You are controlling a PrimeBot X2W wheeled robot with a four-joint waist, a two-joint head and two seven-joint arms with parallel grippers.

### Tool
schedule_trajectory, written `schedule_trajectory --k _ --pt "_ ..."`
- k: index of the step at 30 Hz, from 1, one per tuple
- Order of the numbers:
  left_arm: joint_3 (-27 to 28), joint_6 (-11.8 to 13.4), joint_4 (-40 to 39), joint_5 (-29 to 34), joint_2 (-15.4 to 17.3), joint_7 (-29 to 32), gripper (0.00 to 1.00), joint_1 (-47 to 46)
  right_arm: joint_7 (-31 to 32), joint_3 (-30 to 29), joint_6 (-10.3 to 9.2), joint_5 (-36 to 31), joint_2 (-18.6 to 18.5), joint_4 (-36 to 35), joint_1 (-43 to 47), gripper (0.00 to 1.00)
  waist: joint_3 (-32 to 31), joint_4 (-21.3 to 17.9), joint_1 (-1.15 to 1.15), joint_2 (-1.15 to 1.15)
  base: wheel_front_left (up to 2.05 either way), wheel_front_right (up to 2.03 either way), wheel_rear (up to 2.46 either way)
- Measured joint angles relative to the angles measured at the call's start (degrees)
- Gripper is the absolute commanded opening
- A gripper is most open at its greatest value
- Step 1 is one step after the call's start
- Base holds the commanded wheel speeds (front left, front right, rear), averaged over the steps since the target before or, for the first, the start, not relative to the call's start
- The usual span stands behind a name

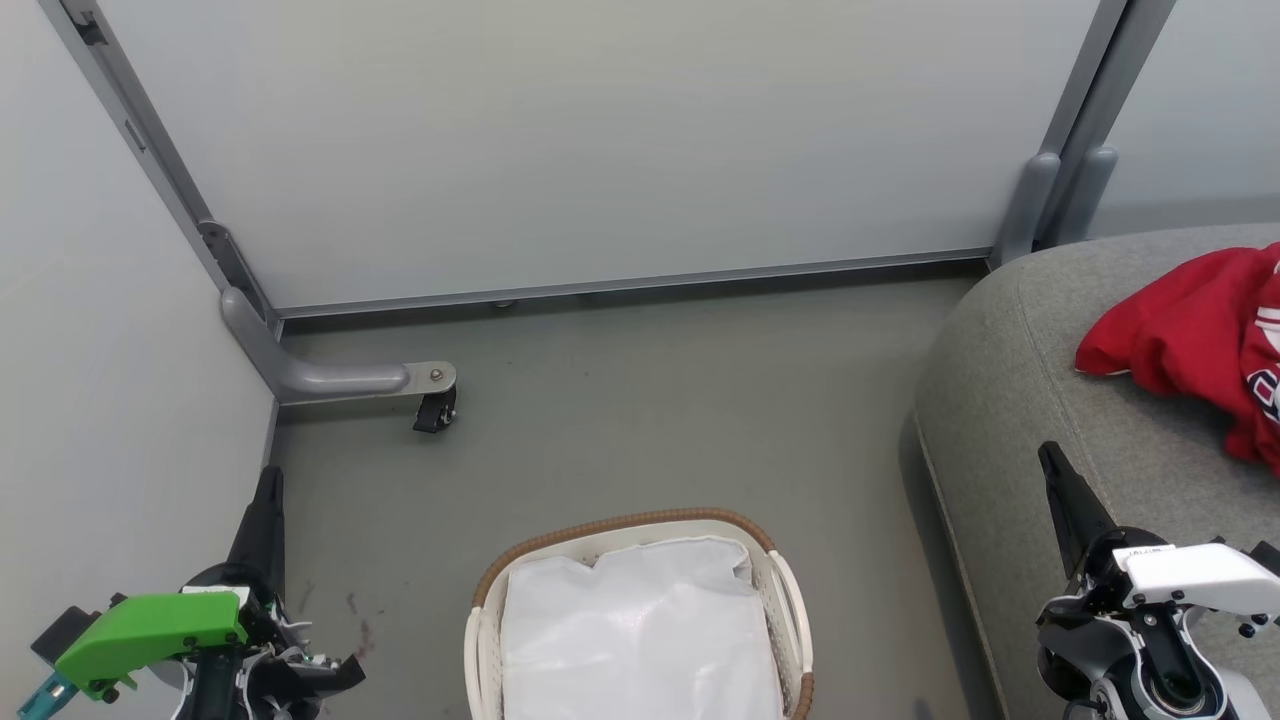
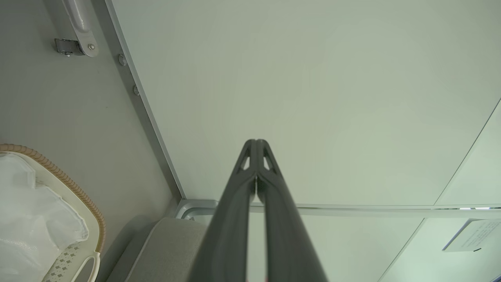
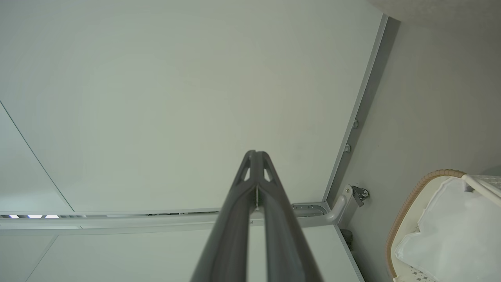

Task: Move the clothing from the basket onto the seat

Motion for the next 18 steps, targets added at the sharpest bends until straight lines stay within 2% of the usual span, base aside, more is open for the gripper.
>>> schedule_trajectory --k 18 --pt "-0.01 0.0 0.02 -0.01 0.0 0.0 0.0 0.0 0.0 0.0 0.0 0.0 0.0 0.0 0.0 0.0 0.0 0.0 0.0 0.0 0.0 0.0 0.0"
